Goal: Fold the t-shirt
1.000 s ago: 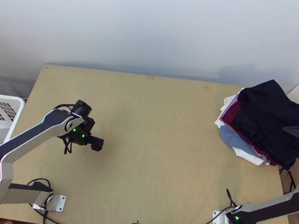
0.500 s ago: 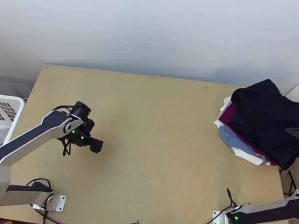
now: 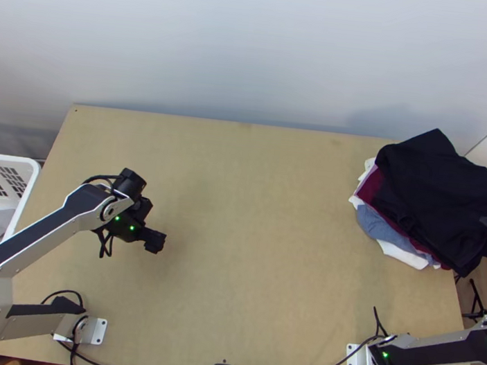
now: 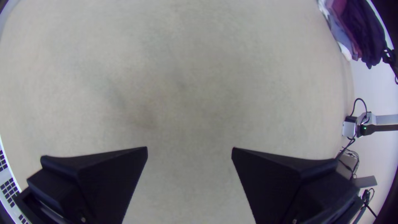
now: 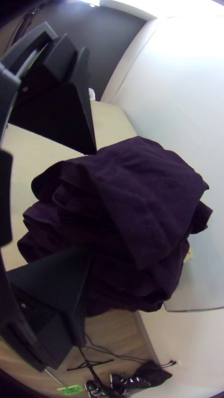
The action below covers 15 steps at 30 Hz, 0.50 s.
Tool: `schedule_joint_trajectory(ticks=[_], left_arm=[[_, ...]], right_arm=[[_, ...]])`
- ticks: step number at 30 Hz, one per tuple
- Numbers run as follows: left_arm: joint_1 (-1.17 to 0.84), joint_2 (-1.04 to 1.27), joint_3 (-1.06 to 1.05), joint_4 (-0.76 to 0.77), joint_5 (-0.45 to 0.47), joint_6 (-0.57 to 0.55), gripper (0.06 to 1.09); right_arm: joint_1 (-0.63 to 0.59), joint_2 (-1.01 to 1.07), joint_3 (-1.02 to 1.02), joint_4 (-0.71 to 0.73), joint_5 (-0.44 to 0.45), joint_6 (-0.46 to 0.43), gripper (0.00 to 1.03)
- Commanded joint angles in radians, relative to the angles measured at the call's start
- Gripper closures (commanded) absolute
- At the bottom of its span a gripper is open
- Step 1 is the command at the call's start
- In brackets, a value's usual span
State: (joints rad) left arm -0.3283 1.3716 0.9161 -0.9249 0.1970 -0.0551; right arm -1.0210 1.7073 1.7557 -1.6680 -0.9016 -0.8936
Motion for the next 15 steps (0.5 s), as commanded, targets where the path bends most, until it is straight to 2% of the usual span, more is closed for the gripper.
schedule_joint_trajectory(ticks=[1, 12, 15], left_arm=[[-0.005, -0.012, 0.001, 0.0, 0.001, 0.0, 0.1], [0.015, -0.124, -0.005, -0.006, -0.014, 0.005, 0.1], [0.009, -0.197, 0.013, -0.011, -0.028, -0.006, 0.1]], right_arm=[[-0.057, -0.049, 0.014, 0.001, 0.001, 0.001, 0.06], [-0.106, -0.169, -0.058, 0.002, 0.001, -0.008, 0.06], [-0.09, -0.262, -0.15, 0.067, 0.029, -0.044, 0.06]])
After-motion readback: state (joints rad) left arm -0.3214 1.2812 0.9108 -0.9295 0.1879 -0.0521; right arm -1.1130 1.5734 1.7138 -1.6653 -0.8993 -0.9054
